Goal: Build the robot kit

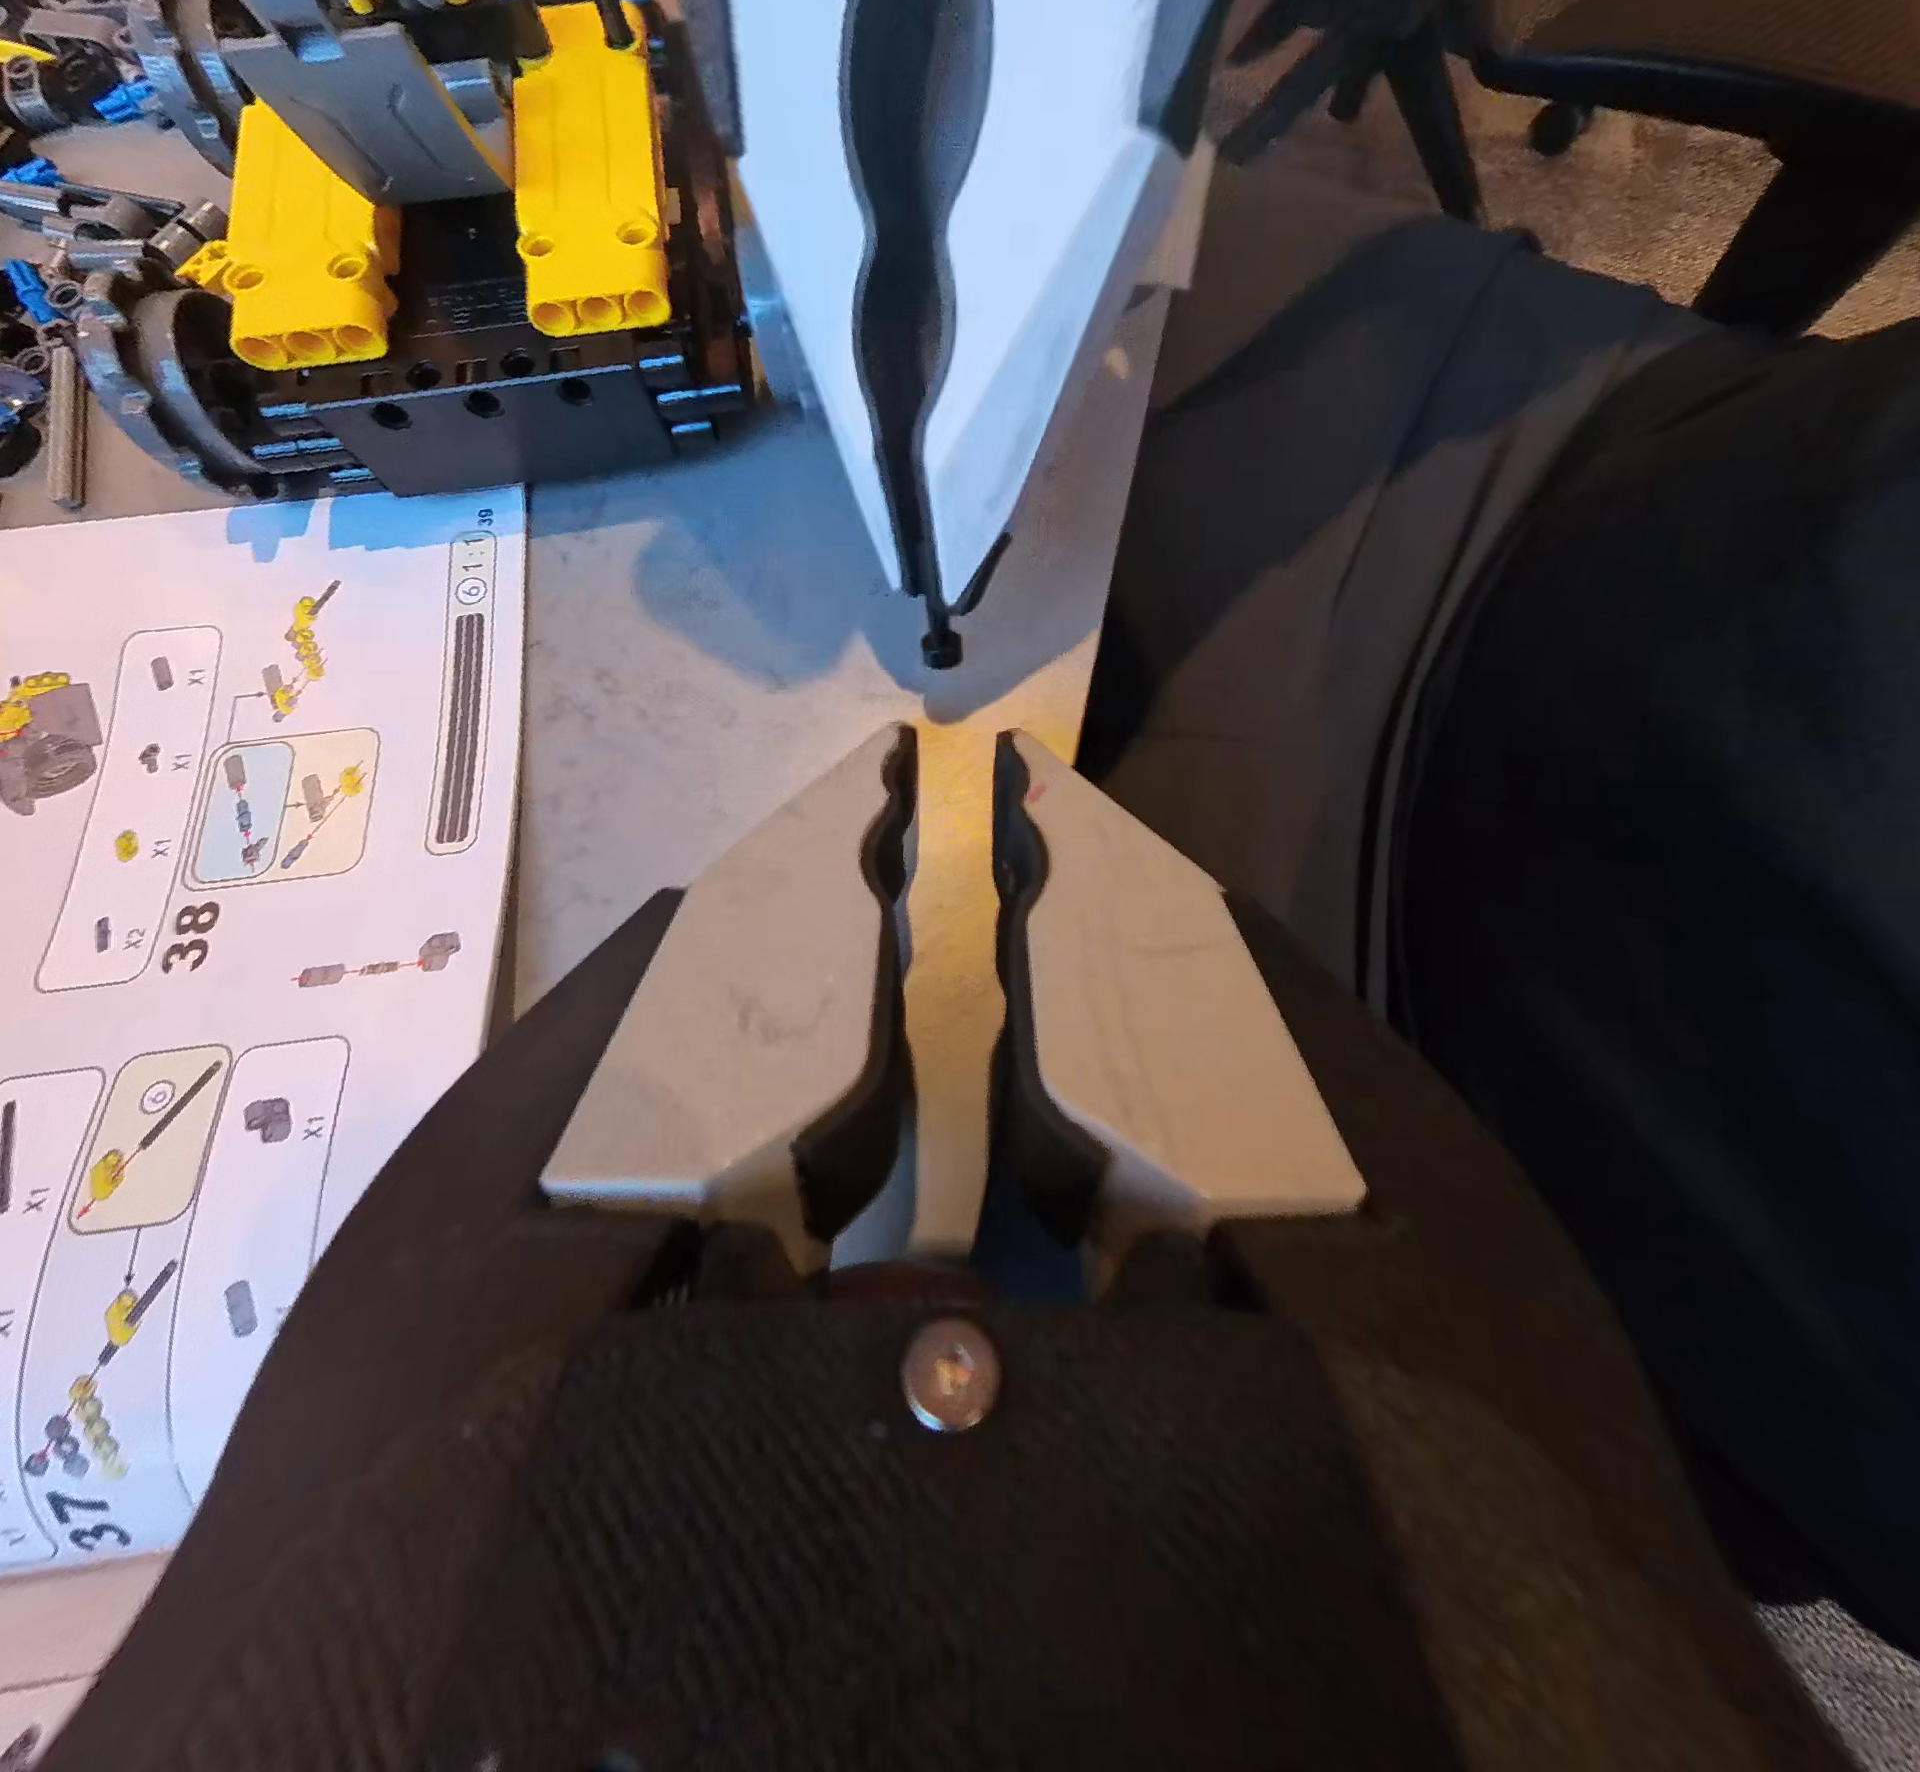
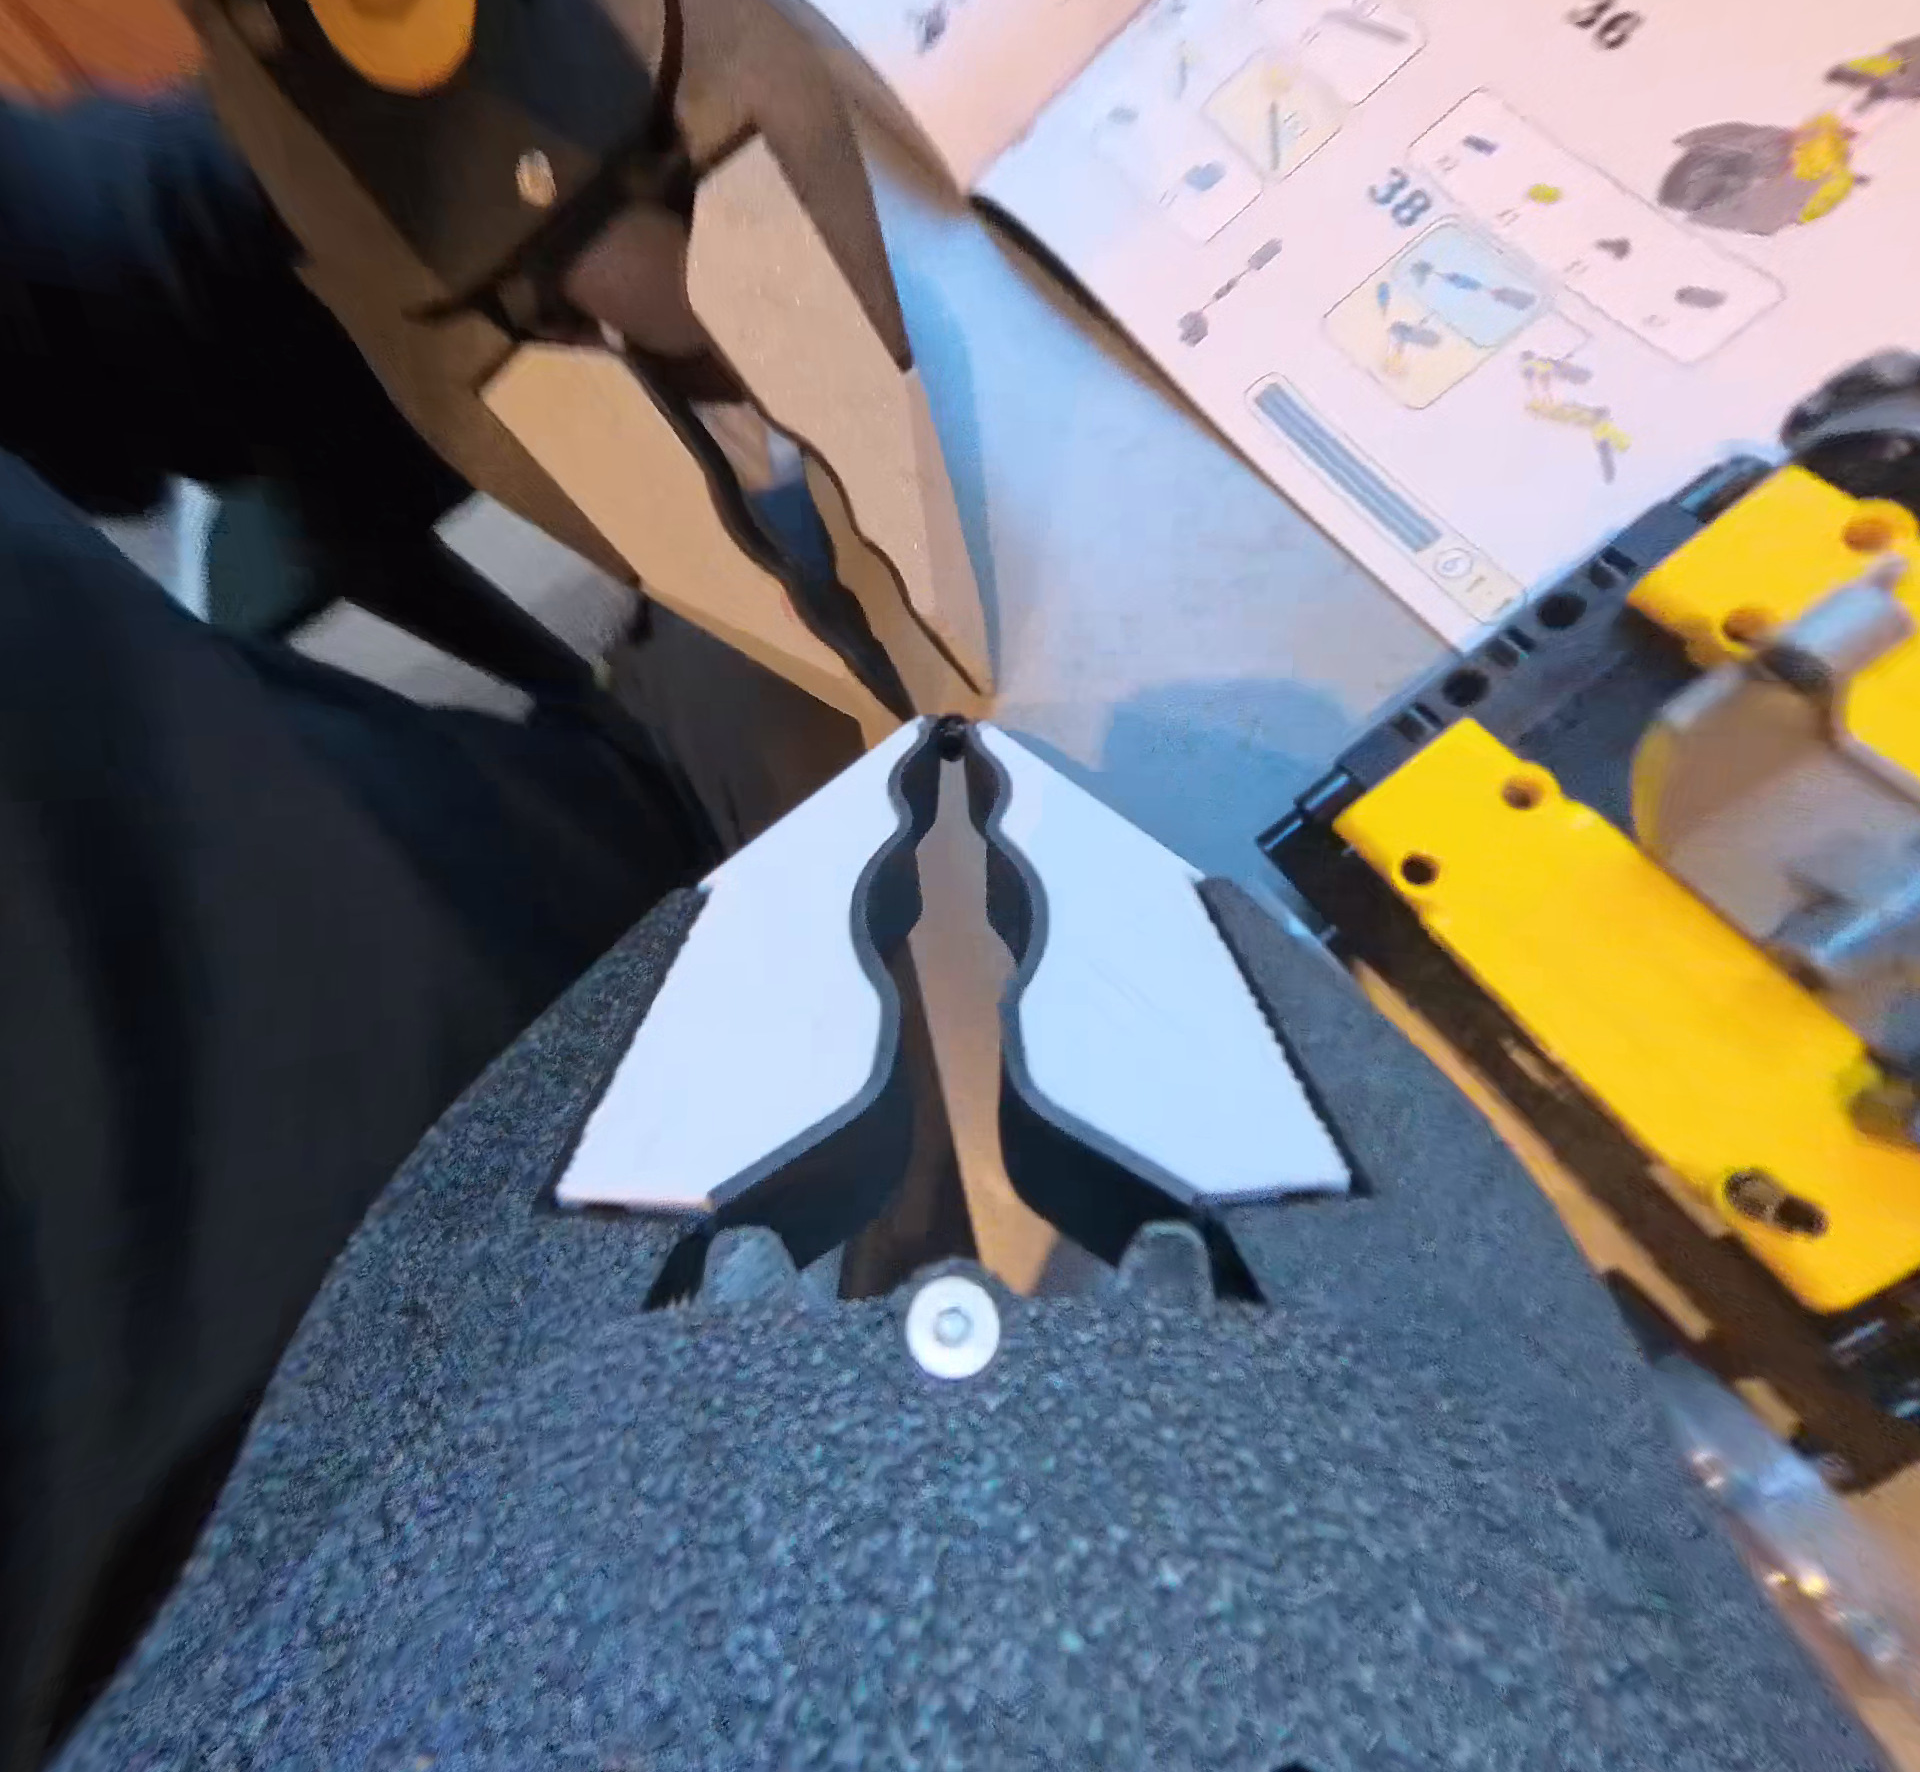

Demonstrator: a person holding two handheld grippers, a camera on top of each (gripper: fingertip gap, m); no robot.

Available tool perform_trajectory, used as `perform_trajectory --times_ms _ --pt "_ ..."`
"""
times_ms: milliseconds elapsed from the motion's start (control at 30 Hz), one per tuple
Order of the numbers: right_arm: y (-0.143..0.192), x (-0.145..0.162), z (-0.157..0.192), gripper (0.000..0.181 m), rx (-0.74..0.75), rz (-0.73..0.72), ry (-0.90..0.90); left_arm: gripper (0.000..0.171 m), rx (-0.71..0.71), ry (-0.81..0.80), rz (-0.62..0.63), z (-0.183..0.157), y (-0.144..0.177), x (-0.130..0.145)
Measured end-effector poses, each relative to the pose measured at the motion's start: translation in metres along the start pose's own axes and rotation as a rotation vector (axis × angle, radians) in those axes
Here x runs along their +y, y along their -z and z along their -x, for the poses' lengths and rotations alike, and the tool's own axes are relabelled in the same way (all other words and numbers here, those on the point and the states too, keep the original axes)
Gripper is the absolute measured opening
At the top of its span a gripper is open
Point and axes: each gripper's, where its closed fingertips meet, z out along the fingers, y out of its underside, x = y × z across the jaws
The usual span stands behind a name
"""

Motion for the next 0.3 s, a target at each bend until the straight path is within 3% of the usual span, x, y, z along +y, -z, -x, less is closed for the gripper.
perform_trajectory --times_ms 167,300 --pt "0.03 -0.026 0.012 0.004 -0.169 -0.297 -0.256 0.014 -0.052 -0.02 -0.059 0.004 0.005 -0.008" --pt "0.068 -0.049 0.032 0.004 -0.432 -0.561 -0.422 0.016 -0.128 -0.05 -0.233 0.008 0.019 -0.038"
